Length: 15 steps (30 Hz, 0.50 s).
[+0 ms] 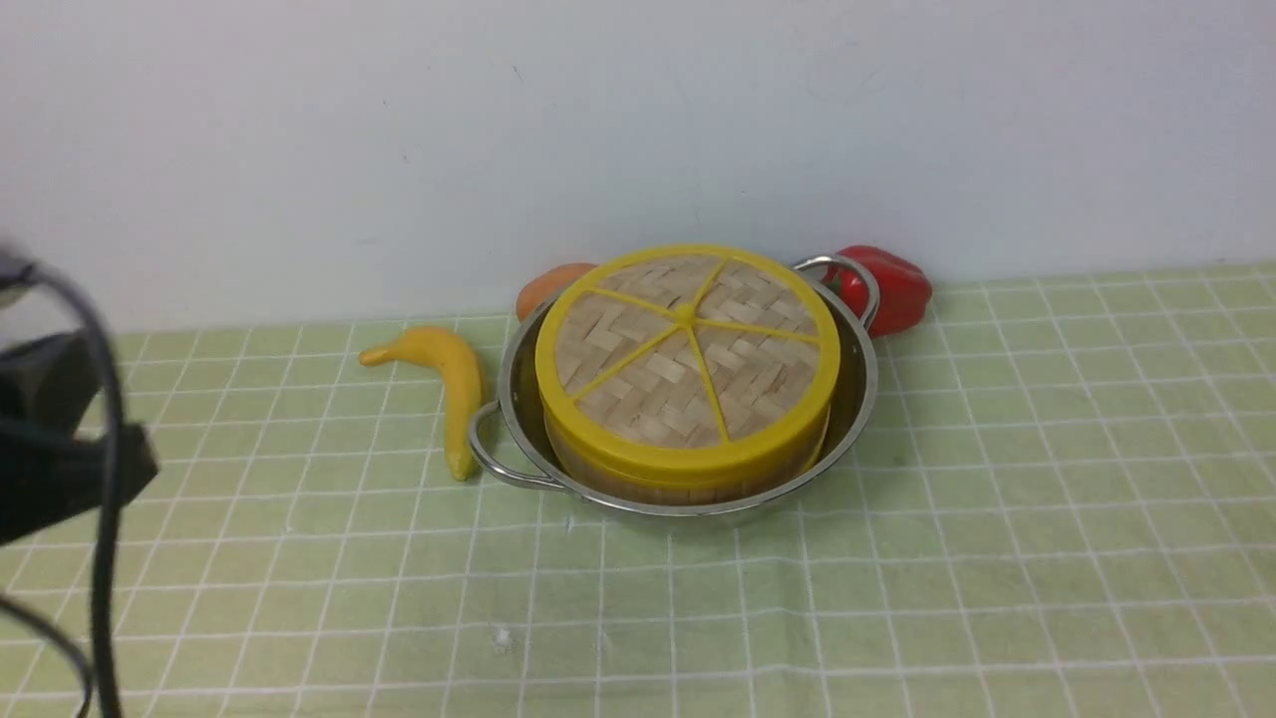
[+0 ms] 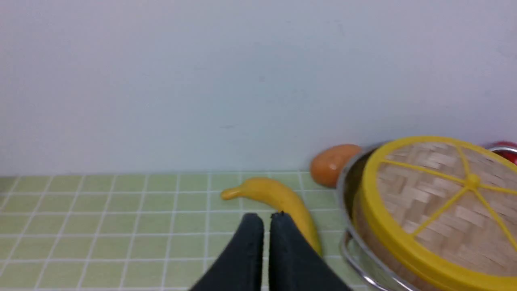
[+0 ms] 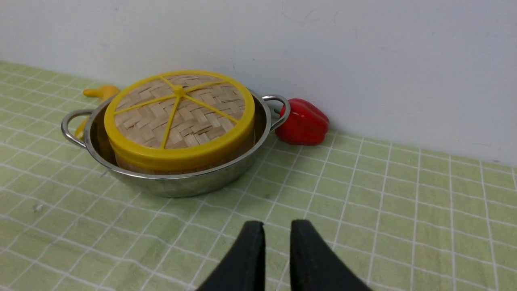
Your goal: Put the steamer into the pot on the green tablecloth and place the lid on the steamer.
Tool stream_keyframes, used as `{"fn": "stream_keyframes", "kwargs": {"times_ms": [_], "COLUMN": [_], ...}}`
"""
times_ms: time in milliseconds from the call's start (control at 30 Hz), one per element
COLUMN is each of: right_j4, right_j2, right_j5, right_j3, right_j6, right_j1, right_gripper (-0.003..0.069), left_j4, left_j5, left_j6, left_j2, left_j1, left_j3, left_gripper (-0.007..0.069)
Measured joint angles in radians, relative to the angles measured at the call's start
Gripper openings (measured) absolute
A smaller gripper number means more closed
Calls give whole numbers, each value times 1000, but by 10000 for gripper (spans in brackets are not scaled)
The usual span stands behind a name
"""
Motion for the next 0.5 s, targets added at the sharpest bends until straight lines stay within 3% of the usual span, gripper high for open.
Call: {"fn": "stream_keyframes", "kwargs": {"times_ms": [100,300,500], "right_j4": [4,7,7], "right_j2": [0,0,0], "right_j5": [0,0,0], "right_j3": [0,0,0], "right_j6": [3,5,5], "right_j1": [0,0,0], "right_gripper": [132,144,160], "left_j4": [-2,27,56], "left_j5": [-37,-58,-60], "left_j6": [2,43,44], "left_j2": [-179,-482,-556], "left_j1": [65,80,80], "left_j3": [145,386,497], "left_gripper": [22,39,51]}}
